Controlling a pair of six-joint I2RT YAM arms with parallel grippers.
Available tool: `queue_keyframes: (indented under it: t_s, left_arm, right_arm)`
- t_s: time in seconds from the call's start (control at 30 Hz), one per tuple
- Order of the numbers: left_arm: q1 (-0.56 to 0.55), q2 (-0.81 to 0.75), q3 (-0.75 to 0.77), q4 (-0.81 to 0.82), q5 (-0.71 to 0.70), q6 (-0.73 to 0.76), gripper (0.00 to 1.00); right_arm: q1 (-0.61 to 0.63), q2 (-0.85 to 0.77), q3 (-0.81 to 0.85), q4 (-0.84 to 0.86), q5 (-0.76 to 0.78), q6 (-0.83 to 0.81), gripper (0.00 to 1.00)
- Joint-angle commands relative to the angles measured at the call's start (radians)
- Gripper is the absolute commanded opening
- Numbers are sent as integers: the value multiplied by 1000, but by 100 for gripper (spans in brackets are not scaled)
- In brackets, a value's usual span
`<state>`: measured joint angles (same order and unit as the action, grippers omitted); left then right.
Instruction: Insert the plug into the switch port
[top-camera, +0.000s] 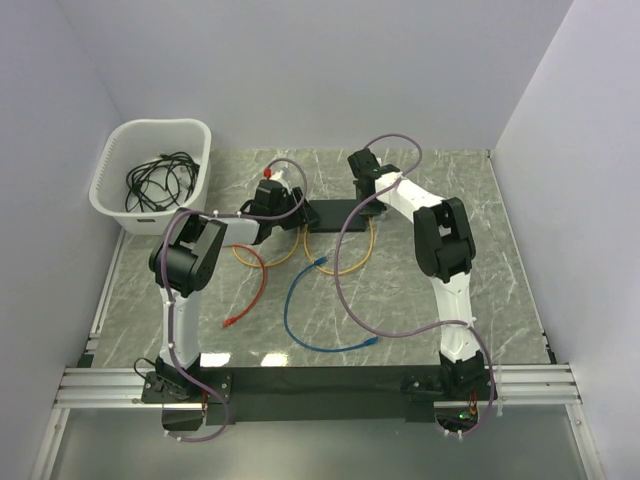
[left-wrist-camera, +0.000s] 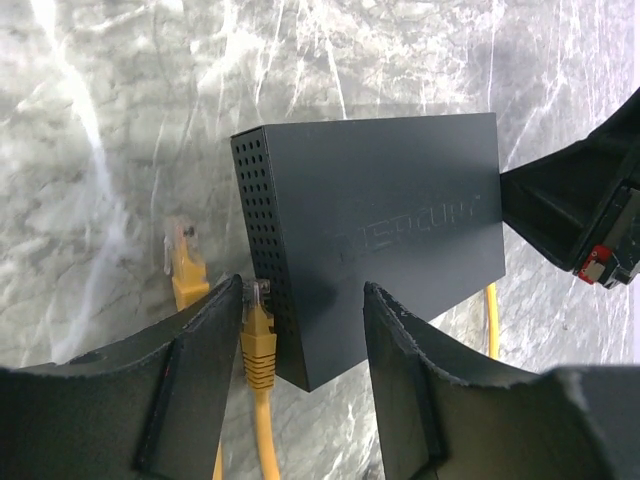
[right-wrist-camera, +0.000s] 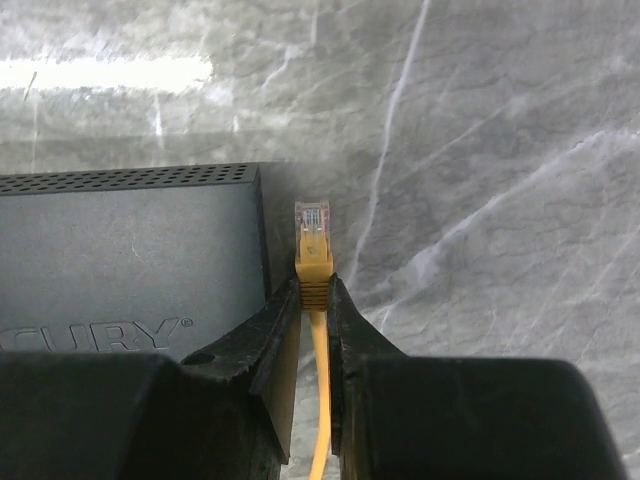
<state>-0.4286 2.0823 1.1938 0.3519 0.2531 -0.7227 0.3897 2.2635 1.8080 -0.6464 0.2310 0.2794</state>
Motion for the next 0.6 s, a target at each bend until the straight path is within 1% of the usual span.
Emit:
queue_keyframes:
  t_s: [0.0,0.07,0.17,0.27,0.3,0.4,0.47,0.57]
  left_arm:
    - [-50,-56,-45,27,71,-34,56]
    - [-61,-74,-69,42,69,-44,56]
    - [-93,-116,-144,71,64,-66,55]
    - [-140,-175,-242,110,46,-95,54]
    - [-148,-194,-304,142,43,-107,54]
    - [-173,-264,-409,182,35,-156,54]
    - [-190,-312,-441,174,11,-165,55]
    - [-208,-366,-480,122,-37,-156,55]
  right_arm:
    - [77,7,8,11,-70,12,0]
    - [100,2,-5,19,-74,14,0]
    - [130,-12,-39,43,-97,15,0]
    - [165,-28,-82,79,-101,20,0]
    - [170,-30,-94,85,-102,23,0]
    - [181,-47,-142,115,-107,30,0]
    - [181,-55,-168,131,-99,27,0]
    - [175,-64,-183,148,-33,18,0]
